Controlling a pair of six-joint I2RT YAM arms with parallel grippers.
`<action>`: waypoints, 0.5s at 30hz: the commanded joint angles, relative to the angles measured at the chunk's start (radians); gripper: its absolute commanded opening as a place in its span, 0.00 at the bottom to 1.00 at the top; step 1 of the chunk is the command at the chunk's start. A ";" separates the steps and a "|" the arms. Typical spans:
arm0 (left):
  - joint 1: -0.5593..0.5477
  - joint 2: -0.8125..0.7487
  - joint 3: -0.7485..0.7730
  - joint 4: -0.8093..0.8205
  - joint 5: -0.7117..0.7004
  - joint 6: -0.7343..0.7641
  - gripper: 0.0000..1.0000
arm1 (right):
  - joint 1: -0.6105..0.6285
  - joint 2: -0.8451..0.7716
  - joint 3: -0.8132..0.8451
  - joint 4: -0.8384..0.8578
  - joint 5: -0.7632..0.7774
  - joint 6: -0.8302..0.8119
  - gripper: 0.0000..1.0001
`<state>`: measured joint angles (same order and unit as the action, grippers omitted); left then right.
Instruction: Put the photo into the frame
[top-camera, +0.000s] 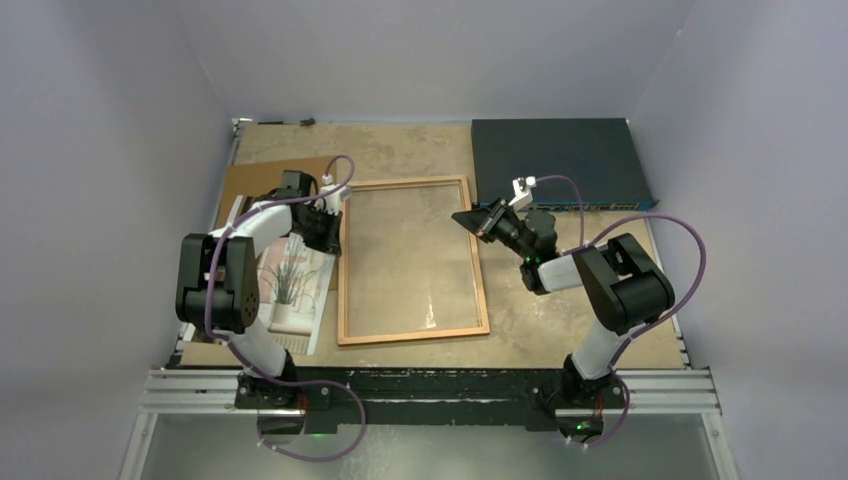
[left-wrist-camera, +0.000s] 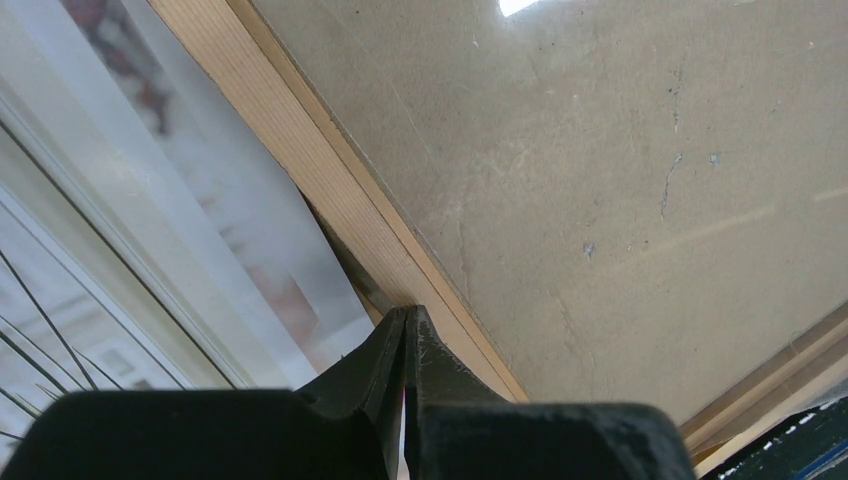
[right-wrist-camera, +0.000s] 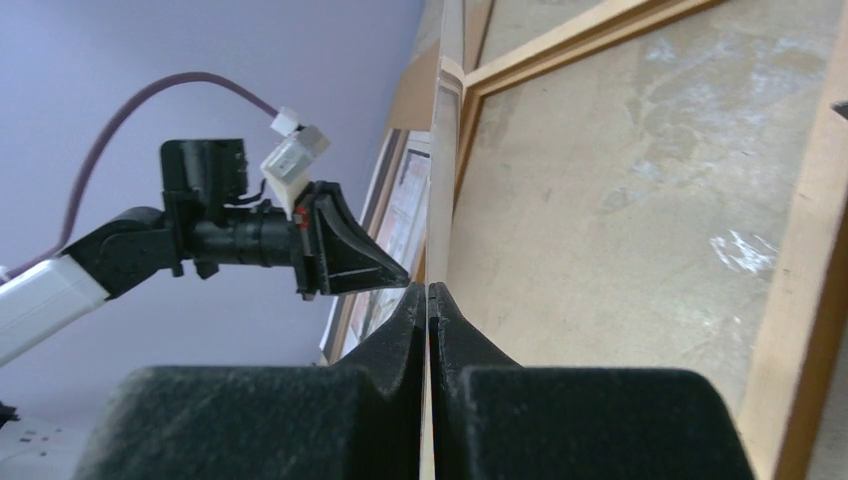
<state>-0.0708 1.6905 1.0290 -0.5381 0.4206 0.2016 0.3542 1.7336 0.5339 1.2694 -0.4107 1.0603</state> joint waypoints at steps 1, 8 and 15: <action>-0.006 0.028 -0.026 0.035 -0.004 0.008 0.00 | 0.021 -0.060 0.038 0.026 -0.021 0.014 0.00; -0.007 0.021 -0.027 0.032 -0.003 0.009 0.00 | 0.034 0.001 0.036 0.084 -0.015 0.075 0.00; -0.007 0.022 -0.029 0.029 -0.002 0.019 0.00 | 0.053 0.046 0.027 0.120 -0.005 0.114 0.00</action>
<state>-0.0708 1.6905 1.0271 -0.5358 0.4240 0.2020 0.3767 1.7603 0.5457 1.3159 -0.4011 1.1316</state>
